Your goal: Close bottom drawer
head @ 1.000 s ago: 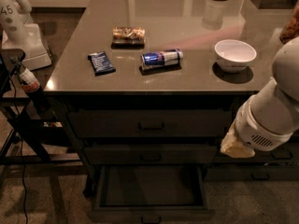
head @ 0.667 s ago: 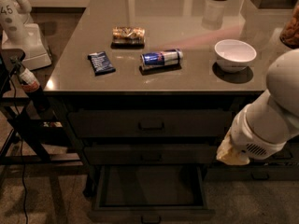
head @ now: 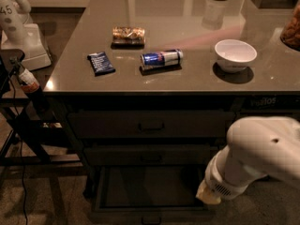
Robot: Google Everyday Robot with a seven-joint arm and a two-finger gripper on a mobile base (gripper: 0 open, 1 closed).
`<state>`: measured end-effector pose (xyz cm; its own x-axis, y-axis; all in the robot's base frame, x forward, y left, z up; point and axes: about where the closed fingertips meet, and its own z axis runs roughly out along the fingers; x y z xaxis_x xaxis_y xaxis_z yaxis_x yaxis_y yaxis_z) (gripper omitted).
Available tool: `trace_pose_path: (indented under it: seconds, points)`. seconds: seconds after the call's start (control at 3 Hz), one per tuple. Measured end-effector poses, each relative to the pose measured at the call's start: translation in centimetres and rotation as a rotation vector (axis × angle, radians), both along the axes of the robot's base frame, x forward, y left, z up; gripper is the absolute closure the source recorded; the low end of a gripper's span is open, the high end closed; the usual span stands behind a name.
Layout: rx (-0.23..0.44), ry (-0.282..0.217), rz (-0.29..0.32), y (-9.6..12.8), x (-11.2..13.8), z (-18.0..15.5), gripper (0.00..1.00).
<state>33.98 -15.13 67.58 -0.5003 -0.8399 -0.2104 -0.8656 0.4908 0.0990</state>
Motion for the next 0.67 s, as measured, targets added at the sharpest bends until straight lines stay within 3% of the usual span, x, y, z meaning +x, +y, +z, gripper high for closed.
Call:
trace_pose_path:
  seconds: [0.33, 0.67]
  points:
    - [0.031, 0.1, -0.038, 1.61, -1.58, -5.61, 1.0]
    - [0.031, 0.1, -0.038, 1.61, -1.58, -5.61, 1.0]
